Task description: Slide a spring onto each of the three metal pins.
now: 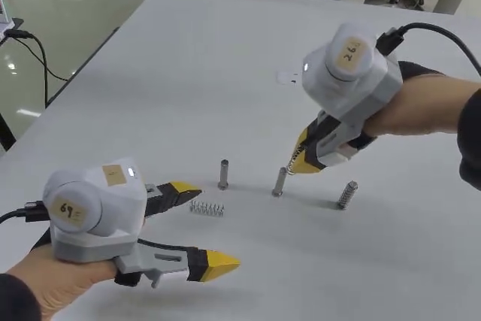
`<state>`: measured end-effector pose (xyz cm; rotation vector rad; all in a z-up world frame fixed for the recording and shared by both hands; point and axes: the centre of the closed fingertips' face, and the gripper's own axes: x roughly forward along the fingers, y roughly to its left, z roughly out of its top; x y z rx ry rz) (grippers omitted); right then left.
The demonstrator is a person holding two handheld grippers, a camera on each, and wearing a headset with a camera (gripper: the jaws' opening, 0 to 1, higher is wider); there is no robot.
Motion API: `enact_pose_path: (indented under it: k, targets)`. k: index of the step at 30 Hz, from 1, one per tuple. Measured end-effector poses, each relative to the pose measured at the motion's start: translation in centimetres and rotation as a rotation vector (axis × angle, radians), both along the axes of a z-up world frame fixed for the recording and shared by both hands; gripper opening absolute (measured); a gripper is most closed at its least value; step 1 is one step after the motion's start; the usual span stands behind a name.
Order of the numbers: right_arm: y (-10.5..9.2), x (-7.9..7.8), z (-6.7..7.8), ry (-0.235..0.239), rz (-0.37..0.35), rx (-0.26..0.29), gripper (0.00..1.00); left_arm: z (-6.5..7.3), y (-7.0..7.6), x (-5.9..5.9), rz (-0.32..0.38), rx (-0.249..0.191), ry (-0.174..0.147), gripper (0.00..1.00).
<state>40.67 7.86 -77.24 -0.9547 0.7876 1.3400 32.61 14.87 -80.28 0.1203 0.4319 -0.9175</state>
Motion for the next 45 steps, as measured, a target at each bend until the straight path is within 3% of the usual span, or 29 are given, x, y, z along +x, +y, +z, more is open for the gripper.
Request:
enact_pose_path:
  k: [14,33,45]
  targets:
    - [0.5,1.2,-1.3,0.003,-0.004,-0.001,0.13,-0.3,0.2,-0.1,0.008,0.003,0.008,0.68]
    - [0.6,1.6,-2.4,0.028,-0.01,-0.019,0.13,-0.4,0.5,0.3,0.014,-0.001,0.013,0.68]
    - [0.7,1.7,-4.3,0.054,-0.017,-0.047,0.13,-0.6,0.7,0.3,0.02,0.0,0.017,0.67]
